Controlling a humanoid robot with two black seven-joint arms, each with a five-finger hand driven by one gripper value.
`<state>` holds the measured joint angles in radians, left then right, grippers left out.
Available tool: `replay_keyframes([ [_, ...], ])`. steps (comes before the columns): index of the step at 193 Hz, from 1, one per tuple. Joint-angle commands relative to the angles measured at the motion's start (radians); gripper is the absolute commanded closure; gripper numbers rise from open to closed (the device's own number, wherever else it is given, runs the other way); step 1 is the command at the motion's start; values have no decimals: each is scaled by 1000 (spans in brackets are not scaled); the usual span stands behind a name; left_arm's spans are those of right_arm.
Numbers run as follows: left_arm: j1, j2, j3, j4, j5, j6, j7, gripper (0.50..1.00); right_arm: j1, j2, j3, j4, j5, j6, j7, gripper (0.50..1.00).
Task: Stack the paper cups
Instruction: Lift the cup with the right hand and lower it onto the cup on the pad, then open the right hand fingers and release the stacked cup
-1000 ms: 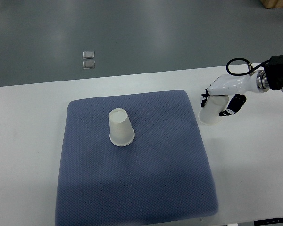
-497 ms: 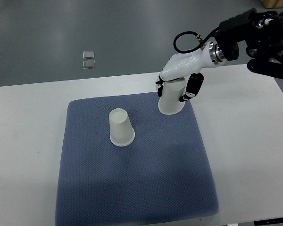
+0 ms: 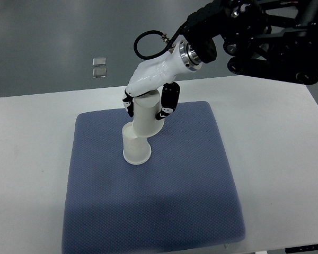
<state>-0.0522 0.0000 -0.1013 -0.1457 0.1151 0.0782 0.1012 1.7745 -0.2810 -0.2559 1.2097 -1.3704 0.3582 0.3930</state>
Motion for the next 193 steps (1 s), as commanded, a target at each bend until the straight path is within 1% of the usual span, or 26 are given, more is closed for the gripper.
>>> replay_keyframes([
  [1, 0, 0, 0, 0, 0, 0, 0, 500, -13, 37, 1, -48, 2, -2, 0, 803],
  [32, 0, 0, 0, 0, 0, 0, 0, 500, -44, 79, 7, -131, 5, 2, 1, 801],
  [66, -1, 0, 0, 0, 0, 0, -2, 500, -73, 86, 7, -137, 5, 2, 3, 801],
  [84, 0, 0, 0, 0, 0, 0, 0, 500, -84, 112, 7, -139, 5, 2, 3, 801],
  [104, 0, 0, 0, 0, 0, 0, 0, 500, -93, 117, 7, -141, 7, 1, 3, 801],
  [140, 0, 0, 0, 0, 0, 0, 0, 500, -95, 121, 10, -171, 7, -4, 1, 799],
  [164, 0, 0, 0, 0, 0, 0, -1, 500, -96, 144, 10, -200, 7, -7, 3, 797],
  [193, 0, 0, 0, 0, 0, 0, 0, 500, -107, 149, 10, -205, 7, -8, 3, 797],
])
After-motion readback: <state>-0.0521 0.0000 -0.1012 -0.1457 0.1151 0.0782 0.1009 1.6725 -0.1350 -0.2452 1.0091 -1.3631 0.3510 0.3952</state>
